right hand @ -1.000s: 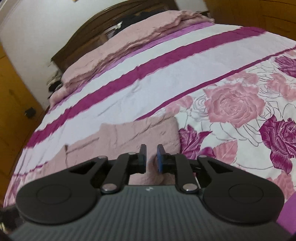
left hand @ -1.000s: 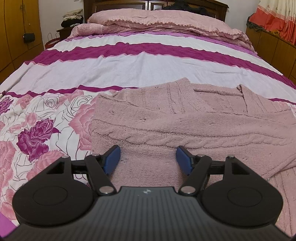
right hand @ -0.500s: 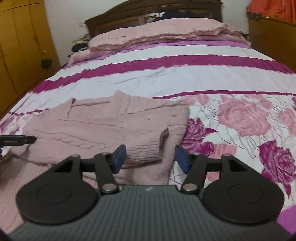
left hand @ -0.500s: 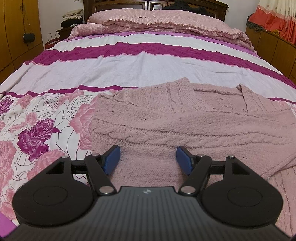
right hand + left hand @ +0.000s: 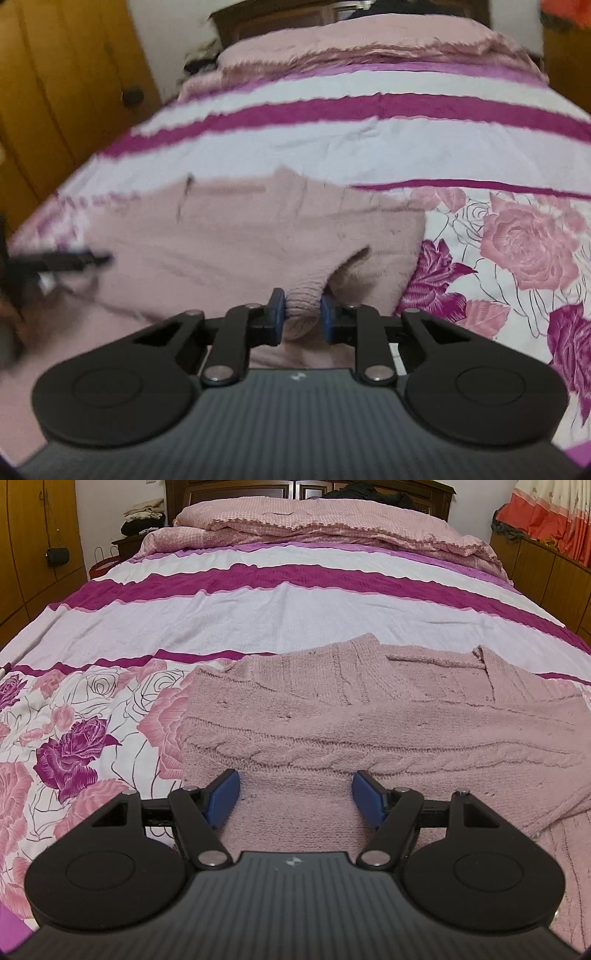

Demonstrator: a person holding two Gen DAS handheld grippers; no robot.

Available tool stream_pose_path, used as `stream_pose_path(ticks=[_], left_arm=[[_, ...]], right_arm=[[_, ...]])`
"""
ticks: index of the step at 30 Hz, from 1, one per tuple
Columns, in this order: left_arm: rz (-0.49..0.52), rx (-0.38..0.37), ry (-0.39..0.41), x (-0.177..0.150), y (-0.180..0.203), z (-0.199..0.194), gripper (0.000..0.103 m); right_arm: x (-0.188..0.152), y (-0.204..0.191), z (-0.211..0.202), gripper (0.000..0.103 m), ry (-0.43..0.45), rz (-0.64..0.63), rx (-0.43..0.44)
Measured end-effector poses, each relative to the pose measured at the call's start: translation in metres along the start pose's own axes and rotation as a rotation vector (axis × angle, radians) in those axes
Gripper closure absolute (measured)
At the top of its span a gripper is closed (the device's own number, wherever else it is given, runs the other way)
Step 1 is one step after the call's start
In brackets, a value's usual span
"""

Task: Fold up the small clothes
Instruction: 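Move both open grippers over to the cardigan hem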

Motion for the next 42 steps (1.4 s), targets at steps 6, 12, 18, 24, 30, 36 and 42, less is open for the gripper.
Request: stream_pose_path(ticks=[6, 12, 18, 24, 30, 36, 42], left_arm=[[0.002, -0.001, 0.000, 0.000, 0.000, 0.000, 0.028], [0.006, 0.001, 0.001, 0.000, 0.001, 0.001, 0.027], [0.009, 0.001, 0.000, 0.000, 0.001, 0.001, 0.027], [0.020, 0.007, -0.003, 0.001, 0.002, 0.001, 0.026], [0.030, 0.015, -0.001, 0.003, 0.001, -0.015, 0.026], [0.044, -0.008, 0.016, 0.000, 0.003, -0.052, 0.026], [0.082, -0.033, 0.028, -0.011, 0.011, -0.097, 0.026]], right_arm=[[0.003, 0.002, 0.004, 0.079, -0.081, -0.015, -0.254], [-0.004, -0.013, -0.007, 0.078, -0.012, 0.019, -0.203], [-0.007, -0.027, 0.015, 0.054, 0.006, 0.045, -0.153], [-0.023, -0.020, 0.038, 0.054, 0.003, 0.032, -0.228], [-0.020, -0.027, 0.013, 0.054, 0.054, 0.070, -0.194], [-0.023, -0.045, -0.021, 0.053, 0.083, 0.072, -0.113], [-0.033, -0.077, -0.053, 0.053, 0.092, 0.012, -0.055]])
Point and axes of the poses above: each gripper's, at about its wrist camera, not at the fingertips, and z roughly the way its jaws point, y to its right, x to its top, the point moved 1 cm from there along z, roughly the way its jaws point, and after that the axes turned 2 degrees about y, right-handed, at the moved point
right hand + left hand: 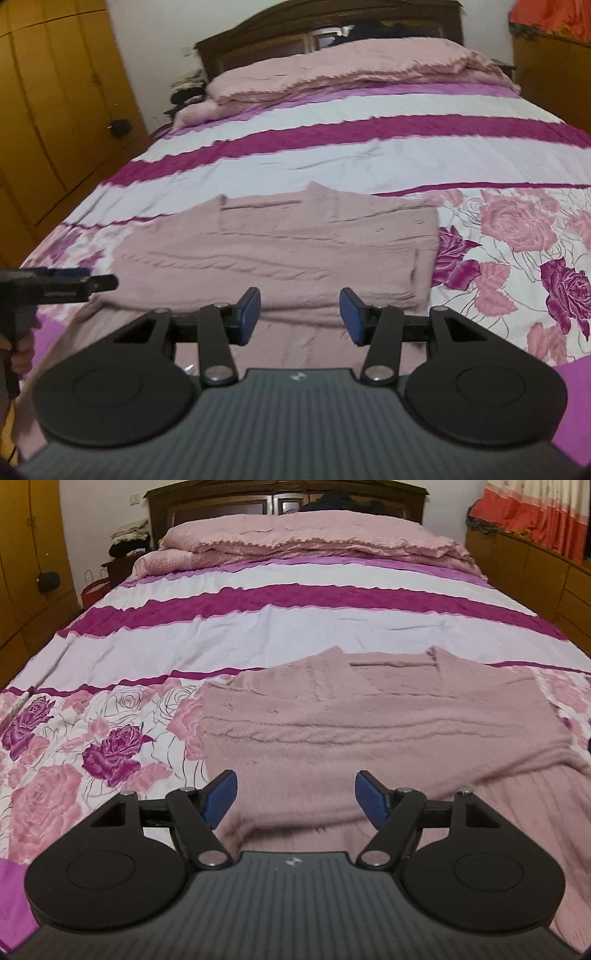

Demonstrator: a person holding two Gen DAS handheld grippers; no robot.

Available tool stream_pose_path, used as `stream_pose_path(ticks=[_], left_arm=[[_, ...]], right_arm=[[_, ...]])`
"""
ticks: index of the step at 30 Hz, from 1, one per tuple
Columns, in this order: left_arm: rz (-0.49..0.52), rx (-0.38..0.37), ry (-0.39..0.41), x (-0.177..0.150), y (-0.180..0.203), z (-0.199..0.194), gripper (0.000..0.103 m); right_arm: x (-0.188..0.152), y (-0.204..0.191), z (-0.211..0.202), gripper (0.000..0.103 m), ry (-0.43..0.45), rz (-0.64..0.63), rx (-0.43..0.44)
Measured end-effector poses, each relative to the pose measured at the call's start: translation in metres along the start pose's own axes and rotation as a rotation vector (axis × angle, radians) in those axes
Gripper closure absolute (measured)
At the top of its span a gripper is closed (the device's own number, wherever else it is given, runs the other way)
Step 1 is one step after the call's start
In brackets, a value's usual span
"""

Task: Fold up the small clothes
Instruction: 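Move both open grippers over to the cardigan hem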

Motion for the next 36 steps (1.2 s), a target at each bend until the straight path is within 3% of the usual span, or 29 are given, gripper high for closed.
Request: stream_pose_path(ticks=[11, 26, 33, 36], left_arm=[[0.018, -0.051, -0.006, -0.031, 0.009, -0.072, 0.026], [0.121, -0.119, -0.061, -0.089, 0.031, -0.138, 0.025], [0.199, -0.154, -0.098, -0.119, 0.039, -0.159, 0.019], [0.248, -0.188, -0.115, -0.131, 0.045, -0.166, 0.016]], right_arm=[[-0.038, -0.035, -0.048, 0.053, -0.045, -0.094, 0.040], [-0.097, -0.053, -0.095, 0.052, -0.116, -0.296, -0.006], [-0.122, -0.064, -0.111, 0.037, -0.144, -0.393, -0.024], [-0.132, -0.071, -0.114, 0.037, -0.163, -0.468, -0.027]])
Point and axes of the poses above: each gripper's, at about its wrist camera, not at the fingertips, and z roughly the way its jaws point, y to its right, x to its top, the point moved 1 cm from there along z, roughly the way its jaws point, and after that the axes turned 2 degrees about y, right-handed, at the moved point
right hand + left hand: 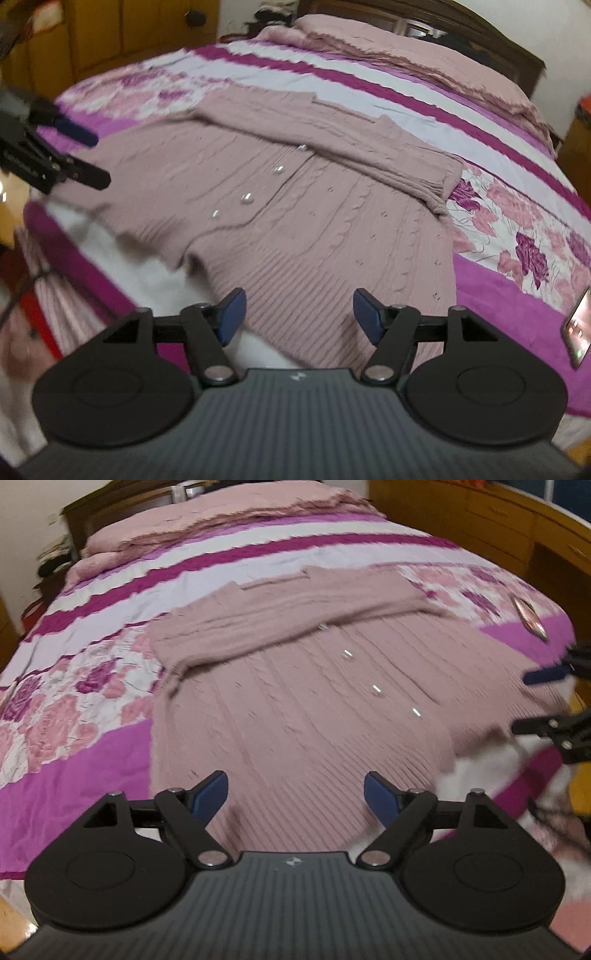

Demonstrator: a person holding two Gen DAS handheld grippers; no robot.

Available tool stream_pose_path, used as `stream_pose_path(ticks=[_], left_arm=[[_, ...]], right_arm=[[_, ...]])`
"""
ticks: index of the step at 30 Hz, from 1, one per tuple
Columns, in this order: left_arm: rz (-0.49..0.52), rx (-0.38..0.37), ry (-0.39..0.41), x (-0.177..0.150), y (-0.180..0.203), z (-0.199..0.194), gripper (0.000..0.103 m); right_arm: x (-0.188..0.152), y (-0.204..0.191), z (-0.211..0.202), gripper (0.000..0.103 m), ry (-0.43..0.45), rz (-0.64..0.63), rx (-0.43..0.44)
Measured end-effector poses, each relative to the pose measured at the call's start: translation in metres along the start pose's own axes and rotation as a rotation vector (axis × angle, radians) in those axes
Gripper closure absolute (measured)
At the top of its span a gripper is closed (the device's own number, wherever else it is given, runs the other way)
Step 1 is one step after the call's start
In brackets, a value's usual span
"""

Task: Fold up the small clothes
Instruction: 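Move both open grippers over to the cardigan hem, then grasp the ribbed hem with the left gripper while the right gripper grasps it too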

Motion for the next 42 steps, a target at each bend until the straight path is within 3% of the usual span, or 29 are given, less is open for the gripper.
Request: stream_pose_path(ticks=[7, 12, 21, 27, 29, 30, 31, 33, 38, 42], left_arm=[[0.086, -0.031, -0.066, -0.017, 0.024, 0.017, 0.014], [0.183, 0.101, -0.037, -0.017, 0.034, 0.026, 0.014], [0.090, 0.184, -0.005, -0.007, 0.005, 0.032, 0.014], [0.078, 0.170, -0.014, -0.004, -0.003, 0.051, 0.014], [0.096, 0.176, 0.005, -0.005, -0.001, 0.054, 0.014], [0.104, 0.172, 0.014, -0.006, -0.001, 0.055, 0.016], [0.106, 0.167, 0.022, -0.006, -0.001, 0.055, 0.018], [0.103, 0.141, 0.037, -0.007, -0.002, 0.053, 0.029], [0.091, 0.099, 0.066, -0.005, -0.003, 0.049, 0.058], [0.041, 0.070, 0.097, 0.003, -0.008, 0.045, 0.088]], right_arm=[[-0.007, -0.010, 0.013, 0.036, -0.033, -0.101, -0.049], [-0.005, -0.009, 0.017, 0.036, -0.006, -0.109, -0.085], [-0.006, 0.011, 0.022, 0.036, -0.013, -0.070, -0.126], [-0.003, 0.019, 0.028, 0.036, -0.007, -0.056, -0.168], [-0.003, 0.016, 0.030, 0.038, 0.003, -0.079, -0.180], [-0.003, 0.015, 0.030, 0.049, 0.010, -0.094, -0.179], [-0.002, 0.013, 0.029, 0.067, 0.013, -0.109, -0.173], [0.000, 0.013, 0.029, 0.083, 0.019, -0.114, -0.164], [0.005, 0.017, 0.029, 0.087, 0.046, -0.081, -0.173], [0.012, 0.020, 0.025, 0.089, 0.098, -0.049, -0.190]])
Point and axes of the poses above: each gripper's, at about its wrist camera, not at the fingertips, and z roughly the way its jaws point, y to its right, x to its top, the point moved 1 cm from there along z, roughly the way its jaws point, and after that the axes turned 2 degrees about y, right-handed, at the moved point
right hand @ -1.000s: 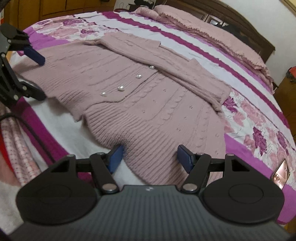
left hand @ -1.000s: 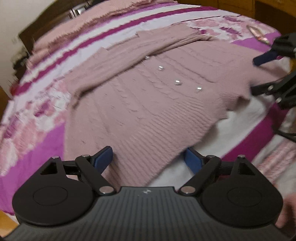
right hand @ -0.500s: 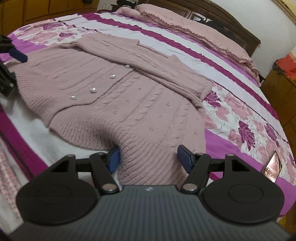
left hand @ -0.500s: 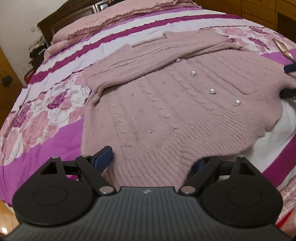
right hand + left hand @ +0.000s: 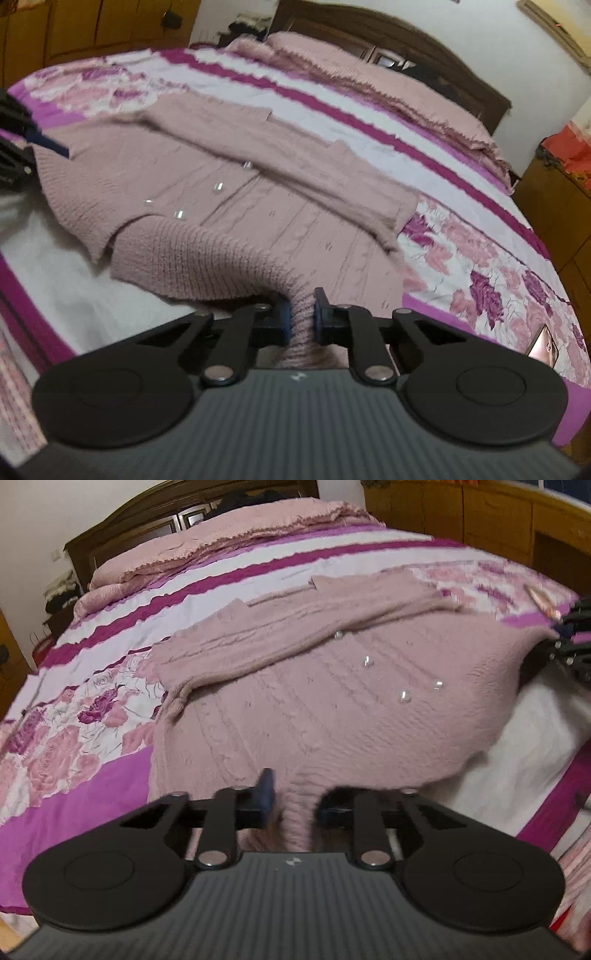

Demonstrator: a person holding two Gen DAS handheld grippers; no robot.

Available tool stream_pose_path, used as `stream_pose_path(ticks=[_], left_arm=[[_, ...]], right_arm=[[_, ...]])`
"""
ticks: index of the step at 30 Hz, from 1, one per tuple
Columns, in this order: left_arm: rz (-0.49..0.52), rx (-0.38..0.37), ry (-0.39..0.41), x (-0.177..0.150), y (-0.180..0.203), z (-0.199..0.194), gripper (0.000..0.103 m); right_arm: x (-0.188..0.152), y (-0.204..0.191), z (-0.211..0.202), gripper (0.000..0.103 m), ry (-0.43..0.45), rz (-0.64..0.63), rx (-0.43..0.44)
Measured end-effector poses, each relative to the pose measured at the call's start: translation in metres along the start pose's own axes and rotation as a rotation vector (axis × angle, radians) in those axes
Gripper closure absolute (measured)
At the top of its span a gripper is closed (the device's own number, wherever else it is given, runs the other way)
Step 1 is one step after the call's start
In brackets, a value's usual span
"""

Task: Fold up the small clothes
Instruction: 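Grasp the ribbed hem with the left gripper while the right gripper grasps it too, then lift the hem with both grippers, fold it toward the collar, release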

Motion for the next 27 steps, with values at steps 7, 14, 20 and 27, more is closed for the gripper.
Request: stream_pose_path(ticks=[7, 14, 20, 27], left_arm=[[-0.013, 0.022, 0.094, 0.034, -0.006, -0.007, 0.094], [-0.028, 0.055, 0.192, 0.079, -0.019, 0.000, 0.095], [-0.049, 0.083, 0.260, 0.123, -0.033, 0.021, 0.096], [-0.089, 0.112, 0.320, 0.191, -0.066, 0.054, 0.096]], right_arm=[[0.022, 0.014, -0.001, 0.089, 0.111, 0.059, -0.053], [0.050, 0.029, 0.010, 0.090, 0.187, 0.108, -0.099], [0.082, 0.042, 0.030, 0.090, 0.238, 0.113, -0.131], [0.125, 0.068, 0.063, 0.090, 0.275, 0.137, -0.177]])
Point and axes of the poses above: each gripper's, at about its wrist camera, not at the fingertips, and z roughly the way its jaws point, y to its right, x to its top, the point moved 1 cm from there along z, roughly the way its jaws point, and after that the axes turned 2 degrees about y, right-handed, at the moved point
